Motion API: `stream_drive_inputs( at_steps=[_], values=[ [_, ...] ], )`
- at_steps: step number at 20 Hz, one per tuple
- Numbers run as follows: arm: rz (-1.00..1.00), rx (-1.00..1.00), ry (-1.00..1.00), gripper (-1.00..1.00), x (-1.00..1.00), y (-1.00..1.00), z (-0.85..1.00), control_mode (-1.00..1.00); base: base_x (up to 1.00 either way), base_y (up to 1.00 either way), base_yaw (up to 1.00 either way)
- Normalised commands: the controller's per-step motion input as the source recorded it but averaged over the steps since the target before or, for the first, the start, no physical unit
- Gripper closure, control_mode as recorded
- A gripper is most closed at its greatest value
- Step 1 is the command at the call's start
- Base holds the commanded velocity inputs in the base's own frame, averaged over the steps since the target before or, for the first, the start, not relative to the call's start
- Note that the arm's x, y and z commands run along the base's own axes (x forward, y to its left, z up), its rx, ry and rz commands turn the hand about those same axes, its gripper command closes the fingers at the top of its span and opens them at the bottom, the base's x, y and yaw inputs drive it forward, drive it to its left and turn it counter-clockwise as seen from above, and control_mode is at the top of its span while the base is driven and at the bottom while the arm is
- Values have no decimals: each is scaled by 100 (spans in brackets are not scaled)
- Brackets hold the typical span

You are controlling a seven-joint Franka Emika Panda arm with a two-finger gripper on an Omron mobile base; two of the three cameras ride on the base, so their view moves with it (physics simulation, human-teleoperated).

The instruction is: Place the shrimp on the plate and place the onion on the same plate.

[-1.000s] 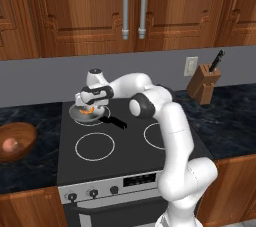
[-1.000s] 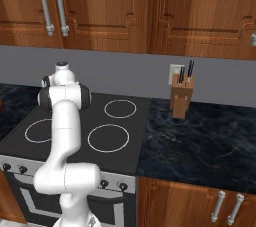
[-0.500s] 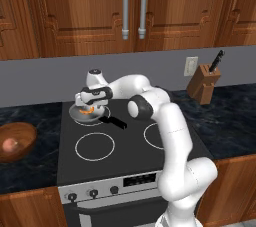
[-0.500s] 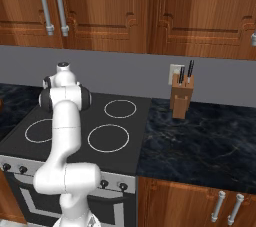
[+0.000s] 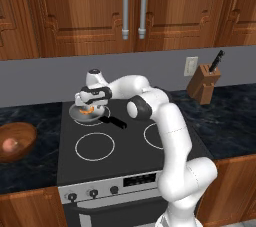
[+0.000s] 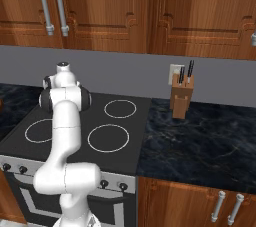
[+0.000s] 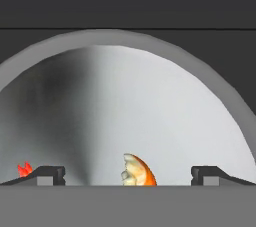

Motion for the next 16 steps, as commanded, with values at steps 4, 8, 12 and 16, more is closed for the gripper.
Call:
stream_drive_inputs(
  at_steps=[4,8,12,16],
  values=[
    [0,0,1,-100,0,0,-12,-100,0,0,0],
    [0,0,2,-100,-1,0,-11,-100,0,0,0],
    [0,0,1,-100,-6,0,-15,-100,0,0,0],
    [0,0,0,100,-4,0,-29,-100,0,0,0]
  ],
)
